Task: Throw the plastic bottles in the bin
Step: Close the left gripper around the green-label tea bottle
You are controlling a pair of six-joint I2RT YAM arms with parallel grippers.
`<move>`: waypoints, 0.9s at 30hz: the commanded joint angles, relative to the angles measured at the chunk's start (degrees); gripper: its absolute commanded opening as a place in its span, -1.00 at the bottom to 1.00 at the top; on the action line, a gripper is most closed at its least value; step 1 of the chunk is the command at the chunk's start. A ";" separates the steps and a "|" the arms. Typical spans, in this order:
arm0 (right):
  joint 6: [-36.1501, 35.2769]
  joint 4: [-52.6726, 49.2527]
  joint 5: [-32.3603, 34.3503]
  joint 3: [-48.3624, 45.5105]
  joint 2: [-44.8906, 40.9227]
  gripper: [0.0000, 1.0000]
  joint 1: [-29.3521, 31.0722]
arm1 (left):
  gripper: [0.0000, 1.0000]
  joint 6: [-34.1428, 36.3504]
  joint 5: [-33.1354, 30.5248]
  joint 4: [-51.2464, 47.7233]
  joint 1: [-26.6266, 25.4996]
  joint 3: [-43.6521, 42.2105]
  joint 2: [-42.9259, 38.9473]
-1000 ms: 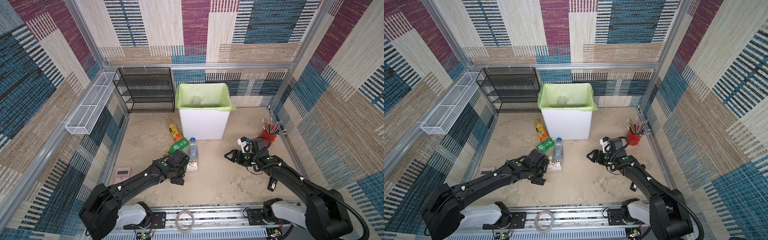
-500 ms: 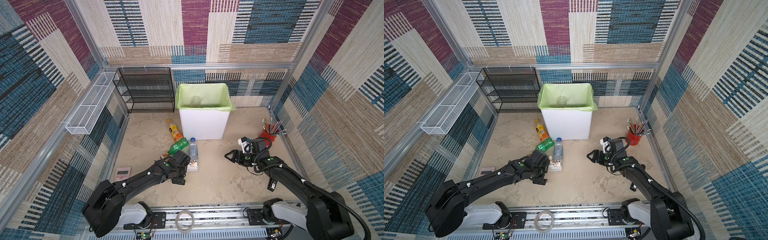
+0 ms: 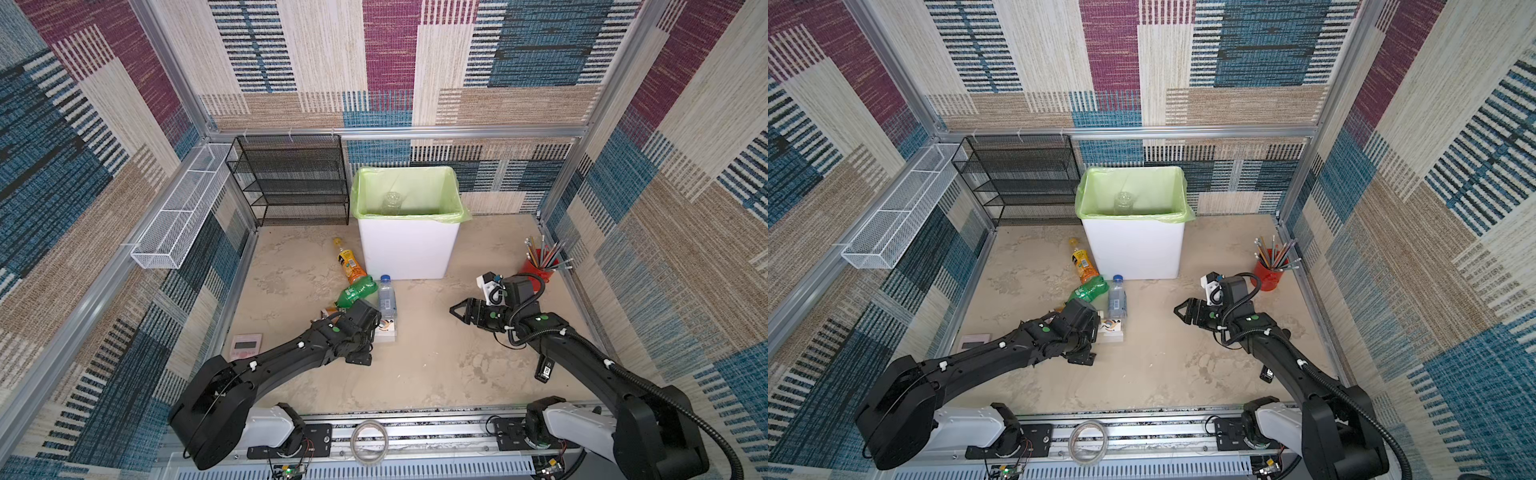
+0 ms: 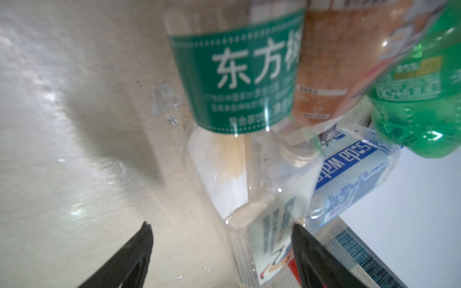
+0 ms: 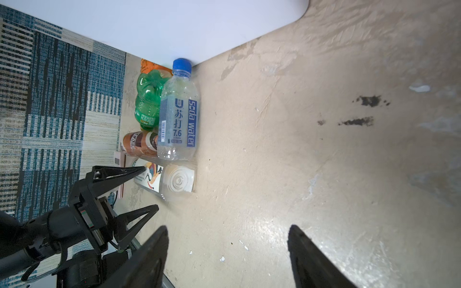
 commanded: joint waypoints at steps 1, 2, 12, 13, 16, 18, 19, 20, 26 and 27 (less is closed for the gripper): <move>-0.64 0.99 0.23 0.17 0.22 0.55 0.09 | 0.75 -4.74 -1.65 -1.77 0.75 -0.35 -0.31; -0.67 1.09 0.19 0.13 0.40 0.55 0.06 | 0.75 -4.46 -1.93 -2.23 1.01 -0.24 -0.31; -1.05 1.67 -0.70 0.67 2.53 0.55 0.09 | 0.67 -4.29 -0.55 -1.07 1.83 -1.61 2.39; -1.13 1.70 -0.77 0.73 2.58 0.55 0.06 | 0.63 -4.12 -0.26 -0.58 1.85 -1.71 2.84; -1.30 1.63 -0.72 0.80 2.73 0.55 0.06 | 0.52 -3.63 0.57 0.34 1.89 -1.78 4.07; -1.47 1.58 -0.69 0.85 2.82 0.55 0.06 | 0.36 -3.24 1.10 0.69 1.83 -1.60 4.78; -1.59 1.54 -0.67 0.81 2.82 0.55 0.06 | 0.33 -3.06 1.32 0.67 1.82 -1.62 5.01; -1.57 1.56 -0.64 0.85 2.96 0.55 0.06 | 0.30 -2.84 1.48 0.70 1.82 -1.62 5.14; -1.88 1.62 -0.52 0.99 3.18 0.55 0.06 | 0.17 -2.35 1.50 0.06 1.82 -2.62 3.77; -1.90 1.58 -0.52 1.12 3.24 0.55 0.05 | 0.14 -2.34 1.35 -0.07 1.82 -2.87 3.23</move>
